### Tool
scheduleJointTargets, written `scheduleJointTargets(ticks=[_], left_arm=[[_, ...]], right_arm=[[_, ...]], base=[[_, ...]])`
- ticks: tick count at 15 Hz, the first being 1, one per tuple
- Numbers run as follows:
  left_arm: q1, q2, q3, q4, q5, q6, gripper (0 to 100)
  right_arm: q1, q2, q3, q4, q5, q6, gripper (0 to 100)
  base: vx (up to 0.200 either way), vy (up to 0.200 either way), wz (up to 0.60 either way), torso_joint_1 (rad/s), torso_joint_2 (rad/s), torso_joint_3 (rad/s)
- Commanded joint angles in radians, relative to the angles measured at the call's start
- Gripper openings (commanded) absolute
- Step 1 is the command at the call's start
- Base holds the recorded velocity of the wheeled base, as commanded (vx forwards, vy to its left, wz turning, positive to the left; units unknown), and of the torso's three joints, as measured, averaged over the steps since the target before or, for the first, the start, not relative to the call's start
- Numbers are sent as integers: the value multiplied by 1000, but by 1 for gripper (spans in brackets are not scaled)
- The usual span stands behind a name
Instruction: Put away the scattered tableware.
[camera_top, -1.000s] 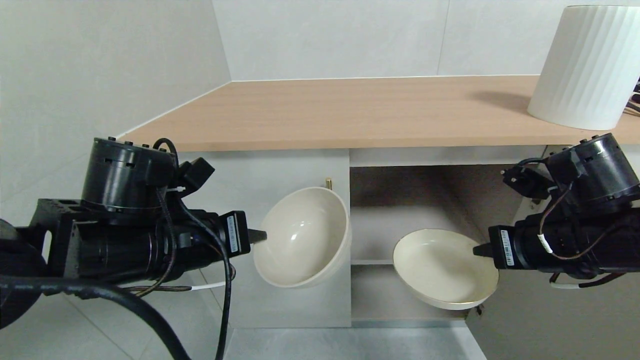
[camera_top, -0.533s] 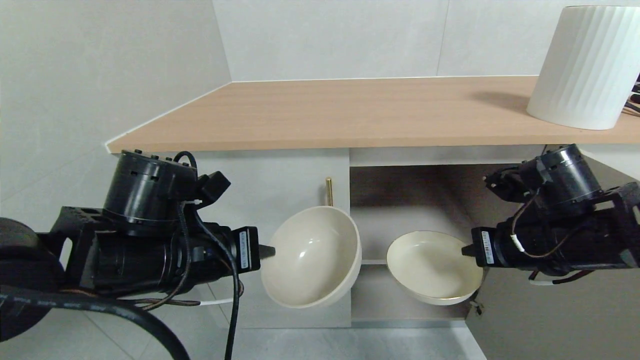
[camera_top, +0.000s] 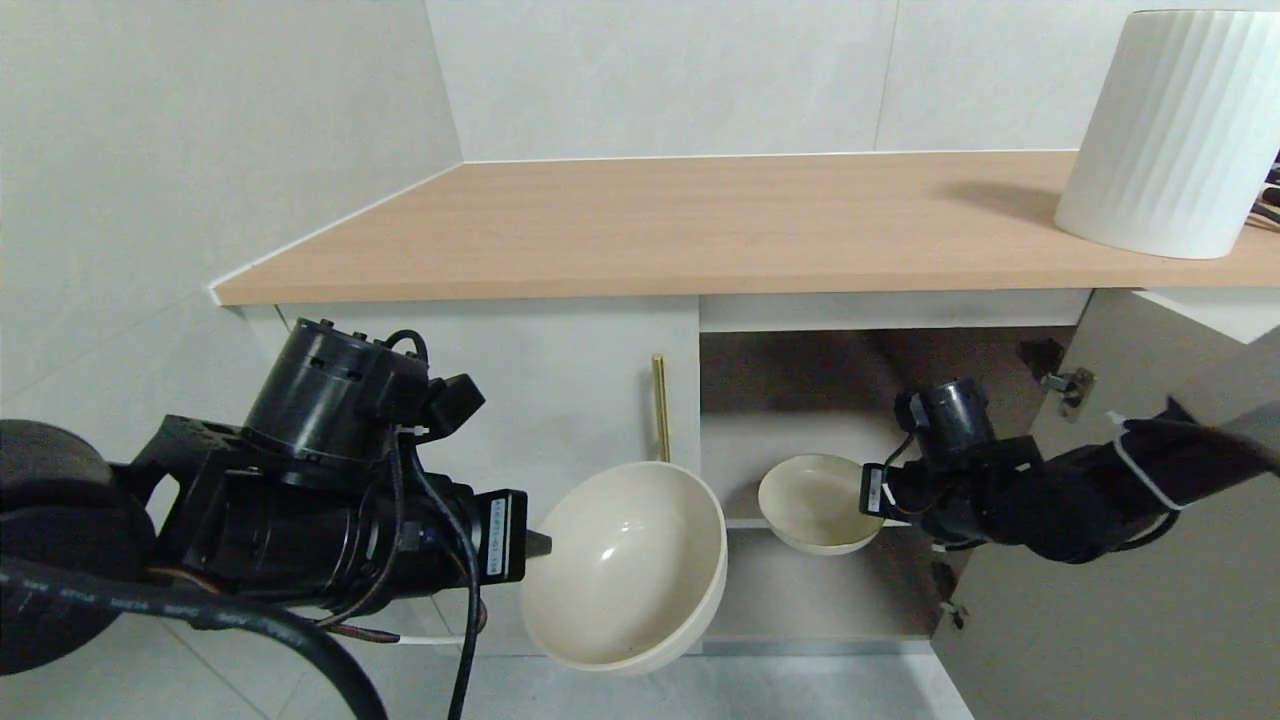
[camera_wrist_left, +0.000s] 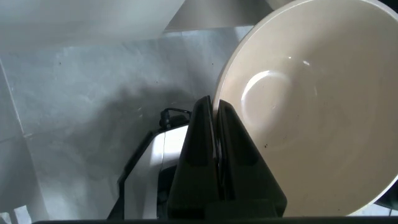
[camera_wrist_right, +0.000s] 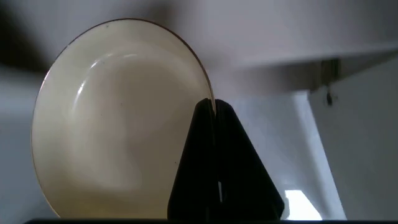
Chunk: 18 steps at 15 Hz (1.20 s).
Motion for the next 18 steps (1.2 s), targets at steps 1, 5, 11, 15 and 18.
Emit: scheduleJointTargets(ticks=[1, 5, 11, 15, 18], left_arm=[[-1, 4, -1, 0, -1, 1, 0], [-2, 14, -1, 0, -1, 1, 0], [-2, 16, -1, 0, -1, -1, 0], [-4, 22, -2, -1, 1, -1, 0], [-5, 24, -6, -1, 1, -1, 0]], right_arm=[[-32, 192, -2, -124, -45, 0, 0], [-53, 265, -57, -173, -78, 8, 0], [-79, 308, -127, -173, -92, 34, 0], [-79, 342, -224, -155, -94, 52, 0], [-79, 363, -290, -138, -94, 75, 0]], base=[[0, 0, 0, 0, 0, 0], [0, 0, 0, 0, 0, 0], [0, 0, 0, 0, 0, 0], [0, 0, 0, 0, 0, 0], [0, 0, 0, 0, 0, 0]])
